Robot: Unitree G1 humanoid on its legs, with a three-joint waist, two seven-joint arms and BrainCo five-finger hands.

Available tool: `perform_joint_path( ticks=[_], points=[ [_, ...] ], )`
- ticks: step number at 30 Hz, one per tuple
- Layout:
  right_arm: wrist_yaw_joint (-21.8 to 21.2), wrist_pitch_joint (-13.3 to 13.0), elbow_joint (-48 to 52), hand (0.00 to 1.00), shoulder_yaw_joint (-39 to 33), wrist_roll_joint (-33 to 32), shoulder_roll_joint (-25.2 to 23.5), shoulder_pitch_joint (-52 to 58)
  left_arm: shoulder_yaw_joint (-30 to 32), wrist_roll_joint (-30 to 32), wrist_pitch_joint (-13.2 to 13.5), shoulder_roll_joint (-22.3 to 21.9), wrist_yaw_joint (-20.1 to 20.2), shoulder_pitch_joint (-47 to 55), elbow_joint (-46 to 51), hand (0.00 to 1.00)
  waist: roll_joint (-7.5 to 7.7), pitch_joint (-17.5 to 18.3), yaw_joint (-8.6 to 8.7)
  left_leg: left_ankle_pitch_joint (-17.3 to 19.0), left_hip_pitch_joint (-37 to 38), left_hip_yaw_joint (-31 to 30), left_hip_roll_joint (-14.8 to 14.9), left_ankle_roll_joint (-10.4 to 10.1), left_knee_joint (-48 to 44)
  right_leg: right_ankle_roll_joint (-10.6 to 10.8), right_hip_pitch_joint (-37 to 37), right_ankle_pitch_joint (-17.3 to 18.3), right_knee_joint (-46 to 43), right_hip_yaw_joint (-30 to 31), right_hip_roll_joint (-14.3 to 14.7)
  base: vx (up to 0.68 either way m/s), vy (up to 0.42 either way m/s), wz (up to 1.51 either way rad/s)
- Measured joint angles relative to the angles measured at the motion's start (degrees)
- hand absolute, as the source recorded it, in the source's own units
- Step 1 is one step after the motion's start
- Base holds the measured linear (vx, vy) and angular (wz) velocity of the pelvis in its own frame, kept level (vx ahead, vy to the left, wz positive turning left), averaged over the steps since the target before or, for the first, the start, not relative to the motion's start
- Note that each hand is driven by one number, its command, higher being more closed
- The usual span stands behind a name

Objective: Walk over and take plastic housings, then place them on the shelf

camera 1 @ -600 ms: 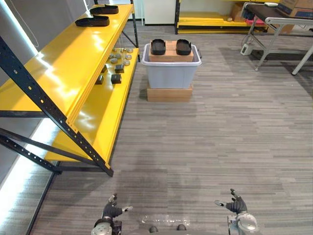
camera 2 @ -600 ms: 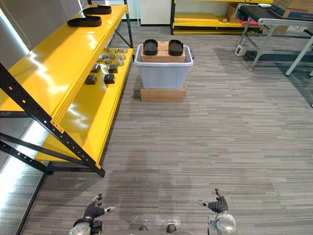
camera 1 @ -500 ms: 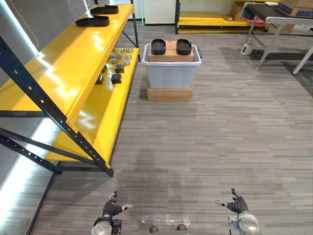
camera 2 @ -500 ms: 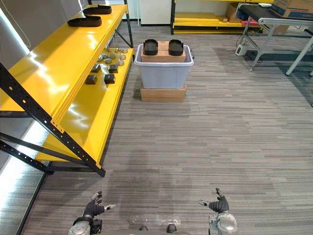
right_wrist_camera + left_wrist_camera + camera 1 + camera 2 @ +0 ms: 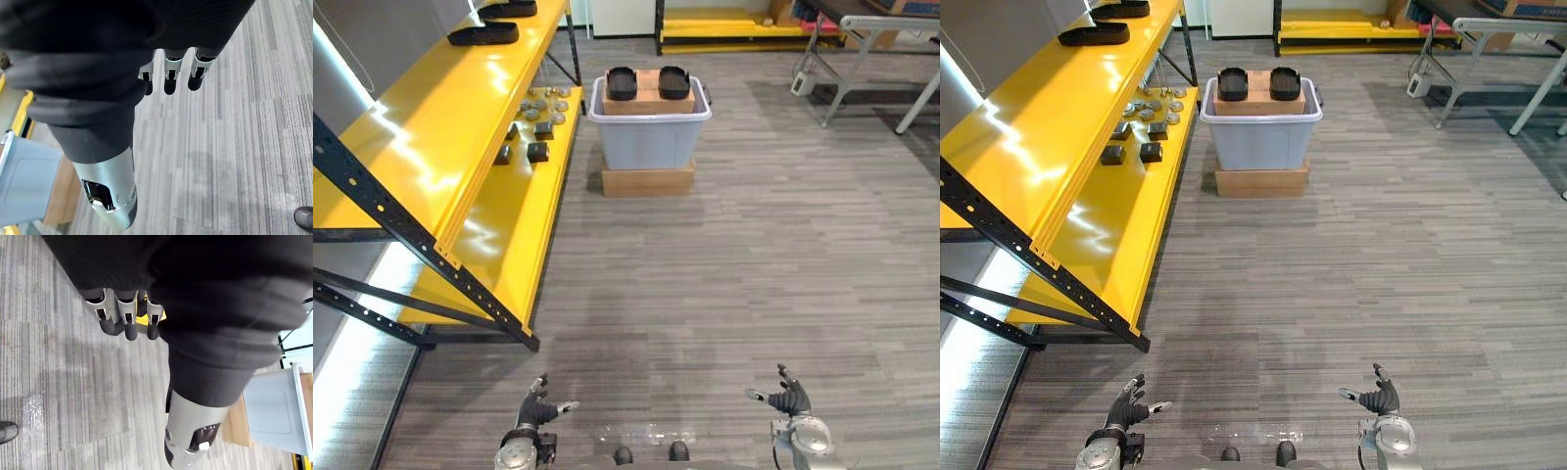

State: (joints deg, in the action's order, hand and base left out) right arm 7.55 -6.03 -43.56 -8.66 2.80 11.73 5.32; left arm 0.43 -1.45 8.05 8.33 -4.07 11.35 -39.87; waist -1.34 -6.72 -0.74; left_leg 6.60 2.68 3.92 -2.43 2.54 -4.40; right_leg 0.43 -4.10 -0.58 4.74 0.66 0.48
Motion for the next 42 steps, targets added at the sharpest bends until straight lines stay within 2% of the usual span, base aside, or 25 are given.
perform_joint_path(
  ticks=[5, 7, 10, 13, 14, 17, 19, 21, 22, 23, 24, 25, 27, 28, 29, 30, 31, 33, 36, 37, 38, 39, 40, 41, 42],
  points=[
    [0.2, 0.2, 0.0, 0.00, -0.8, -0.7, 0.0, -2.5, 1.0, -0.9, 0.0, 0.0, -1.1, -0.5, 0.2, 0.00, -0.88, -0.4, -0.17, 3.5, -3.0, 1.1, 0.7, 1.3, -5.5, 1.4, 2.9, 1.1, -3.1, 2.9, 0.6, 0.05, 0.014, -0.36],
    [0.4, 0.3, 0.0, 0.00, -1.6, -1.2, 0.0, -3.1, 1.6, -2.1, 0.0, -0.2, -1.2, -0.5, 1.4, 0.00, -1.45, -0.9, -0.13, 4.9, -3.6, 1.4, 0.7, 1.6, -7.3, 2.0, 5.3, 3.6, -7.8, 4.2, 0.7, 0.05, 0.071, -0.25],
    [1.2, 0.7, 0.0, 0.00, -2.1, -1.7, -0.1, -3.0, 2.0, -2.7, 0.0, 0.1, -1.2, -0.6, 2.5, 0.00, -1.19, -2.1, -0.22, 8.0, -3.9, 2.5, -0.4, 2.7, -11.1, 4.2, 11.3, 11.9, -24.0, 3.8, -0.5, 0.02, 0.075, -0.05],
    [1.2, 1.5, -0.1, 0.00, -2.0, -2.5, -0.3, -3.2, 1.9, -2.7, -0.2, 0.3, -1.4, -1.4, 2.4, 0.00, -0.66, -3.9, -0.20, 10.0, -2.6, 2.3, -1.7, 4.0, -12.5, 5.6, 18.5, 16.2, -38.8, -2.0, -3.6, 0.05, 0.079, 0.03],
    [1.2, 1.6, -0.1, 0.00, -2.0, -2.5, -0.3, -3.3, 1.9, -2.8, -0.2, 0.3, -1.4, -1.4, 2.4, 0.00, -0.76, -4.0, -0.21, 10.3, -2.2, 2.2, -1.7, 3.9, -12.5, 5.6, 19.4, 16.3, -39.0, -3.1, -3.8, 0.11, 0.067, 0.02],
    [1.2, 1.6, -0.2, 0.00, -1.7, -2.7, -0.2, -4.5, 1.9, -3.2, -0.3, 0.7, -2.2, -2.0, 2.4, 0.00, -1.05, -5.1, -0.01, 11.1, -0.3, 1.5, -0.5, 3.1, -11.3, 5.2, 22.7, 15.9, -35.5, -7.5, -4.5, 0.21, 0.006, 0.09],
    [1.2, 1.6, -0.7, 0.00, -1.4, -2.8, -0.3, -6.2, 1.9, -3.8, -0.3, 1.0, -2.6, -2.9, 2.2, 0.00, -1.29, -6.1, 0.00, 11.6, 1.5, 1.1, 1.2, 2.2, -9.9, 4.4, 24.8, 13.0, -29.6, -10.0, -3.8, 0.30, -0.059, 0.04],
    [1.7, 1.6, -0.6, 0.00, -1.4, -2.9, -0.3, -7.9, 1.9, -4.4, -0.3, 1.2, -3.1, -4.4, 2.2, 0.00, -0.25, -7.3, 0.08, 12.3, 4.7, 0.1, 2.4, 0.1, -7.2, 4.2, 27.0, 5.6, -19.8, -10.2, -3.6, 0.39, -0.134, 0.16],
    [2.1, 1.6, -0.6, 0.00, -1.4, -2.9, -0.2, -8.0, 1.9, -4.5, -0.3, 1.2, -3.5, -4.9, 2.2, 0.00, 0.30, -7.6, 0.21, 12.7, 5.6, -0.4, 2.5, -0.7, -6.7, 4.2, 27.7, 3.8, -18.6, -10.1, -4.0, 0.44, -0.205, 0.43],
    [2.4, 1.7, -0.6, 0.00, -1.5, -2.9, -0.1, -8.0, 1.8, -4.5, -0.3, 1.0, -3.8, -5.6, 2.0, 0.00, 0.83, -7.7, 0.87, 13.6, 7.1, -1.8, 3.2, -2.2, -5.9, 3.3, 28.7, -0.4, -20.4, -10.4, -4.9, 0.47, -0.256, 0.63],
    [2.5, 1.9, -0.2, 0.00, -1.5, -2.8, -0.1, -8.0, 1.3, -4.5, -0.3, 1.0, -3.8, -5.8, 1.8, 0.00, 0.62, -7.5, 1.75, 14.5, 7.8, -3.5, 4.6, -3.8, -6.3, -0.1, 30.2, -1.5, -25.8, -11.2, -4.5, 0.58, -0.343, 0.62],
    [2.5, 1.9, 0.0, 0.00, -1.5, -2.8, -0.1, -8.0, 1.2, -4.5, -0.3, 0.8, -3.8, -6.1, 1.8, 0.00, 0.32, -7.5, 1.88, 14.9, 7.7, -4.4, 5.4, -4.4, -7.1, -1.8, 31.1, 1.0, -29.4, -12.0, -4.4, 0.61, -0.385, 0.46],
    [2.4, 1.9, 0.0, 0.00, -0.5, -2.8, -0.2, -8.3, 1.4, -4.5, -0.3, 0.5, -3.8, -6.0, 1.2, 0.00, -0.81, -7.2, 2.14, 15.2, 4.2, -7.5, 8.6, -7.1, -19.2, -4.6, 30.7, 9.0, -35.9, -14.6, -2.6, 0.54, -0.344, 0.22],
    [2.3, 1.9, 0.0, 0.00, -0.2, -2.8, -0.2, -8.2, 1.6, -4.5, -0.3, 0.2, -3.8, -5.9, 0.8, 0.00, -1.34, -7.3, 2.23, 13.9, 2.2, -8.1, 9.4, -9.3, -25.1, -5.2, 28.9, 10.0, -35.3, -15.3, -1.7, 0.56, -0.335, 0.19],
    [2.3, 1.9, 0.0, 0.00, 0.7, -2.8, -0.3, -7.9, 2.1, -4.5, -0.3, -0.3, -3.7, -5.1, 0.7, 0.00, -2.16, -7.4, 2.30, 8.5, -2.7, -8.8, 11.5, -11.3, -38.2, -6.3, 24.1, 11.2, -32.2, -16.2, 0.7, 0.67, -0.385, 0.15],
    [2.3, 1.8, -0.1, 0.00, 1.3, -3.1, -0.5, -7.7, 2.2, -4.7, -0.3, -0.5, -3.6, -4.3, 0.7, 0.00, -2.64, -7.5, 1.94, 8.2, -7.7, -8.1, 13.7, -10.8, -51.9, -6.7, 18.4, 11.4, -27.9, -16.4, 3.2, 0.53, -0.287, 0.04],
    [2.3, 1.7, -0.1, 0.00, 1.6, -3.4, -0.5, -7.7, 2.3, -4.8, -0.3, -0.5, -3.6, -4.0, 0.7, 0.00, -2.54, -7.6, 1.45, 8.4, -10.0, -7.1, 14.4, -10.5, -57.1, -7.1, 15.7, 11.3, -25.9, -16.4, 3.9, 0.51, -0.235, -0.08],
    [2.4, 0.9, -0.5, 0.00, 1.9, -4.1, -0.5, -7.7, 2.5, -5.2, -0.3, -0.9, -3.6, -3.6, 0.7, 0.00, -1.95, -7.8, 0.07, 10.1, -16.4, -4.0, 13.5, -7.5, -63.5, -7.6, 8.7, 11.3, -20.3, -15.0, 4.8, 0.44, -0.166, -0.15],
    [2.3, 0.8, -1.6, 0.00, 1.9, -4.6, -0.2, -8.6, 2.6, -5.8, -0.3, -1.5, -3.6, -2.4, 1.1, 0.00, -1.28, -8.2, -2.14, 10.8, -24.2, -1.4, 7.6, -6.6, -51.1, -7.7, -0.2, 11.1, -12.9, -11.8, 4.4, 0.47, -0.101, -0.40],
    [2.3, 0.8, -2.4, 0.00, 1.8, -4.6, -0.1, -9.1, 2.8, -5.8, -0.3, -1.6, -3.6, -2.4, 1.1, 0.00, -1.32, -8.2, -3.20, 10.5, -26.1, -1.2, 5.3, -6.7, -40.9, -7.7, -3.2, 11.1, -10.2, -10.5, 4.0, 0.49, -0.001, -0.49],
    [2.4, 0.8, -3.0, 0.00, 1.6, -4.6, 0.0, -9.5, 4.1, -5.9, -0.3, -2.4, -3.6, -2.2, 1.1, 0.00, -0.87, -8.7, -3.74, 8.1, -27.0, -0.8, 3.4, -6.7, -28.0, -7.5, -6.1, 11.1, -7.6, -9.7, 3.6, 0.49, 0.013, -0.46],
    [2.4, 0.8, -3.0, 0.00, 1.5, -4.6, 0.0, -9.6, 4.7, -6.0, -0.3, -2.9, -3.6, -2.1, 1.1, 0.00, -1.05, -8.8, -4.14, 5.5, -27.2, -0.6, 3.0, -6.5, -21.4, -7.0, -7.5, 11.2, -6.4, -9.6, 3.6, 0.49, 0.044, -0.53],
    [2.4, 0.8, -3.0, 0.00, 1.3, -4.6, 0.0, -9.6, 4.8, -6.5, -0.3, -3.4, -3.6, -2.0, 1.0, 0.00, -1.61, -8.8, -5.42, 1.3, -27.9, -0.6, 3.0, -6.6, -10.7, -5.3, -10.1, 12.2, -4.4, -8.1, 3.7, 0.49, 0.086, -0.52],
    [2.4, 0.8, -3.1, 0.00, 1.3, -4.6, 0.1, -9.6, 4.8, -6.8, -0.3, -3.8, -3.6, -2.0, 1.0, 0.00, -2.30, -8.9, -6.17, 0.5, -28.5, -0.5, 3.4, -6.5, -7.1, -4.1, -11.8, 12.9, -3.1, -7.3, 4.1, 0.61, 0.153, -0.65],
    [2.4, 0.9, -3.5, 0.00, 1.6, -4.6, -0.2, -9.6, 4.9, -6.9, -0.3, -4.0, -3.6, -1.7, 0.9, 0.00, -2.29, -8.9, -6.62, -2.0, -29.6, -0.4, 3.4, -5.0, -7.0, -2.2, -14.5, 14.8, -2.2, -6.8, 3.7, 0.52, 0.164, -0.42]
  ],
)
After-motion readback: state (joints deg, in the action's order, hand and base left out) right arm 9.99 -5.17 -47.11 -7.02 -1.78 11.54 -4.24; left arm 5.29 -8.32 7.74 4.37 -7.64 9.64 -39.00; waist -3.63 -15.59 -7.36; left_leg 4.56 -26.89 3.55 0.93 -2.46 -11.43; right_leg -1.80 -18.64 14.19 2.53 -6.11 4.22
